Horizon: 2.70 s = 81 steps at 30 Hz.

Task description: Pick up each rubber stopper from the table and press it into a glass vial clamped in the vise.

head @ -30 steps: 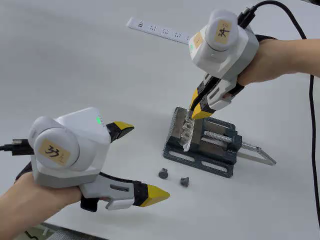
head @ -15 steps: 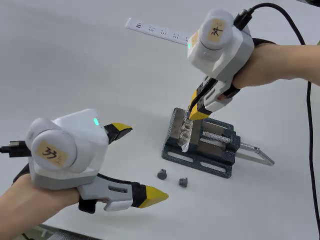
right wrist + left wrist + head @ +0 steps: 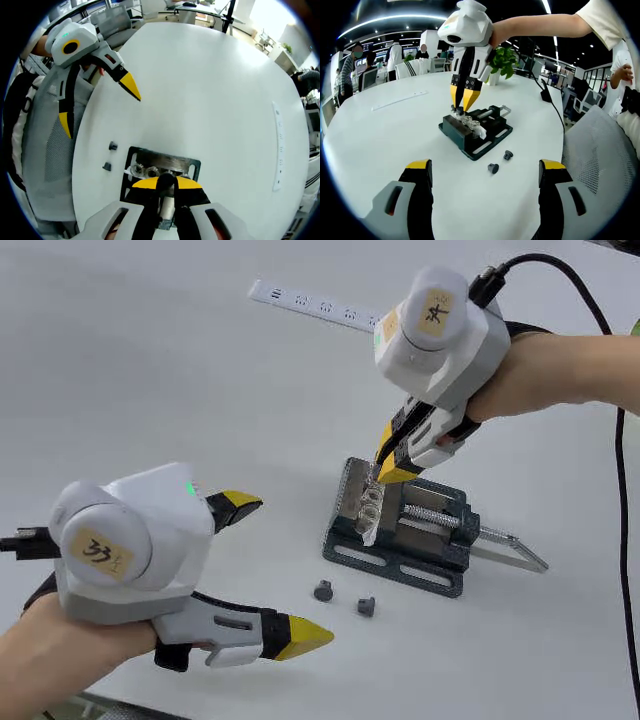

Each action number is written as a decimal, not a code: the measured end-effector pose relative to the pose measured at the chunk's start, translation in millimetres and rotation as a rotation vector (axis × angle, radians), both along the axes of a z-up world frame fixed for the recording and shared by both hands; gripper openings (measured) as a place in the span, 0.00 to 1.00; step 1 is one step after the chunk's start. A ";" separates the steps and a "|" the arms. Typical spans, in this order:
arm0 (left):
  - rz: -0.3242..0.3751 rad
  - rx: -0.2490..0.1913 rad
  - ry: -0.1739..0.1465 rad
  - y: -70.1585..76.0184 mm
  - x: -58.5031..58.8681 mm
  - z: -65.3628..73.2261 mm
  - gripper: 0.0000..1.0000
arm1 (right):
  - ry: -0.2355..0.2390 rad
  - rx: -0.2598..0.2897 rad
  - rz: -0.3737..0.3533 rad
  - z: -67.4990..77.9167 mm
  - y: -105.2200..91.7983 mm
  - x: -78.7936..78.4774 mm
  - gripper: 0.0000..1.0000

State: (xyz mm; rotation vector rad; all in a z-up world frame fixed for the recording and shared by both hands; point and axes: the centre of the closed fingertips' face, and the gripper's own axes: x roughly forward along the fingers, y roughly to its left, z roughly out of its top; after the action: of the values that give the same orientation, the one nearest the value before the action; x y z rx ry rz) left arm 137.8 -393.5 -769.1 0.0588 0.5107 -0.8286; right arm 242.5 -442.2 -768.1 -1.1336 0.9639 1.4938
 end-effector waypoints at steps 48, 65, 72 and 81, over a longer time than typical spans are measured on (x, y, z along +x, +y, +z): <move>0.000 -0.006 -0.001 -0.2 0.3 -0.1 0.86 | -0.026 0.002 0.043 6.6 -1.8 2.9 0.09; 0.001 -0.006 0.000 0.0 0.3 0.3 0.86 | -0.009 -0.003 0.050 5.4 -1.4 -0.9 0.00; 0.002 -0.005 0.005 0.4 -0.4 -1.1 0.86 | -0.006 -0.008 0.047 2.9 -2.5 -0.4 0.00; 0.002 -0.005 0.010 0.2 -1.0 -3.3 0.86 | -0.017 -0.010 0.050 2.3 -1.3 1.9 0.00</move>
State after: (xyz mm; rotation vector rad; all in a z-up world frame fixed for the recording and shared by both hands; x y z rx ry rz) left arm 136.8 -393.3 -772.4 0.0492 0.5182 -0.8282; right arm 244.4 -443.5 -765.9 -1.1828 0.9384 1.5183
